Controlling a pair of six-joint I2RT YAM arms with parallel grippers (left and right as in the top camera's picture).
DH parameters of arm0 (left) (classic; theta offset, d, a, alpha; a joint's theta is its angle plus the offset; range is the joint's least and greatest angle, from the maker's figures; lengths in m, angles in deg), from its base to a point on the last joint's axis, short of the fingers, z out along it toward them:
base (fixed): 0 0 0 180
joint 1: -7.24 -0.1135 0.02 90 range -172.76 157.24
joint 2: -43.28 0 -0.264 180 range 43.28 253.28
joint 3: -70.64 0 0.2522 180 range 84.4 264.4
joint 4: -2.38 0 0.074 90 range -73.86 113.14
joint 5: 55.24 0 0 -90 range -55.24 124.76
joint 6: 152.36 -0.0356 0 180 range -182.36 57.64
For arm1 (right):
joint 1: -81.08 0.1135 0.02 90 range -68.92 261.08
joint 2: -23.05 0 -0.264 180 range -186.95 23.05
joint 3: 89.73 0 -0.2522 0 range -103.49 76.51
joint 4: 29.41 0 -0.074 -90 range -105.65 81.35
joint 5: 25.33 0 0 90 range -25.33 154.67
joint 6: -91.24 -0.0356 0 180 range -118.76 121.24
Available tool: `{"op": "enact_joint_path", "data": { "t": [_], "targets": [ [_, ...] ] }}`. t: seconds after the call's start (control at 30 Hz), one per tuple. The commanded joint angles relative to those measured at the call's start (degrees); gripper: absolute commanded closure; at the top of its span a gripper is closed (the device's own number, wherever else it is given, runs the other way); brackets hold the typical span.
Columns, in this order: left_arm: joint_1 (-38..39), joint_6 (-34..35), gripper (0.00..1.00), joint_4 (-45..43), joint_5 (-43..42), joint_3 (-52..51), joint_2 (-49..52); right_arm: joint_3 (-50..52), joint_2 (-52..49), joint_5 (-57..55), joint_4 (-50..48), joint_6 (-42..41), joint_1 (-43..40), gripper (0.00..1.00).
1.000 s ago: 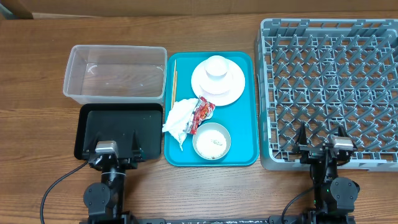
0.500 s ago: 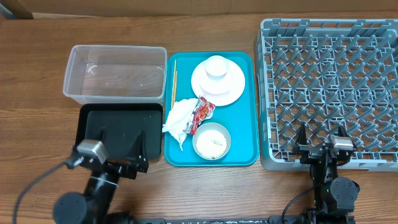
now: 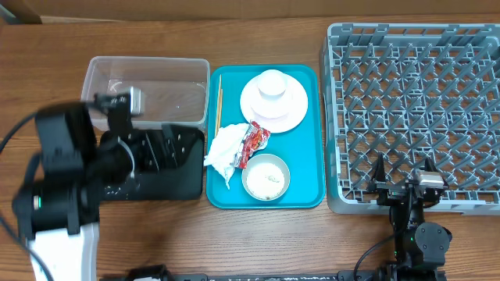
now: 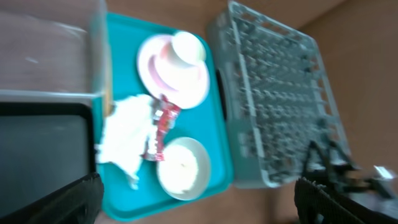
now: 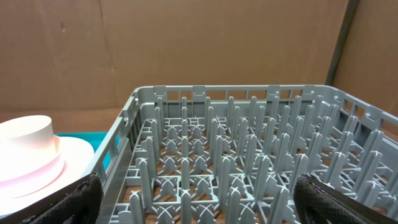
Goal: Sort waste into correct bins and load items into the dishwasher
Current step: 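Move the left gripper over the red wrapper on the teal tray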
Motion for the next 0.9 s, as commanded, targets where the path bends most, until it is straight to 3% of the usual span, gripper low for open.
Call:
{"op": "enact_joint_path", "data": {
  "t": [0.0,0.2,0.23,0.27,0.33,0.37,0.47,0.67,0.7,0.8,0.87],
  "targets": [
    [-0.3,0.9,0.0,0.4,-11.2,2.3,5.2,0.6,0.4,-0.4,-0.2,0.4,-0.1,0.0],
    [0.1,-6.8,0.02,3.5,-15.2,2.2,12.3,0.6,0.4,-0.5,-0.2,0.4,-0.1,0.0],
    [0.5,-7.2,0.09,4.4,-15.2,2.1,13.2,0.6,0.4,-0.5,-0.2,0.4,-0.1,0.0],
    [0.8,-7.3,0.29,5.1,-15.2,2.1,14.2,0.6,0.4,-0.5,-0.2,0.4,-0.1,0.0],
    [1.7,-7.3,0.85,6.2,-14.6,2.0,15.8,0.6,0.4,-0.5,-0.2,0.4,-0.1,0.0],
    [2.4,-7.3,0.96,6.8,-13.2,1.9,16.2,0.6,0.4,-0.5,-0.2,0.4,-0.1,0.0],
    [5.9,-5.4,0.96,7.6,-5.1,1.4,16.5,0.6,0.4,-0.5,-0.2,0.4,-0.1,0.0],
    [20.3,5.4,0.95,6.5,21.3,1.2,16.5,0.6,0.4,-0.5,-0.2,0.4,-0.1,0.0],
    [22.9,7.1,0.92,6.2,25.4,1.2,16.5,0.6,0.4,-0.5,-0.2,0.4,-0.1,0.0],
    [31.0,12.1,0.59,4.5,35.9,0.8,17.0,0.6,0.4,-0.5,-0.2,0.4,-0.1,0.0],
    [34.8,14.1,0.45,3.4,40.7,0.5,17.6,0.6,0.4,-0.5,-0.2,0.4,-0.1,0.0]
  ]
}}
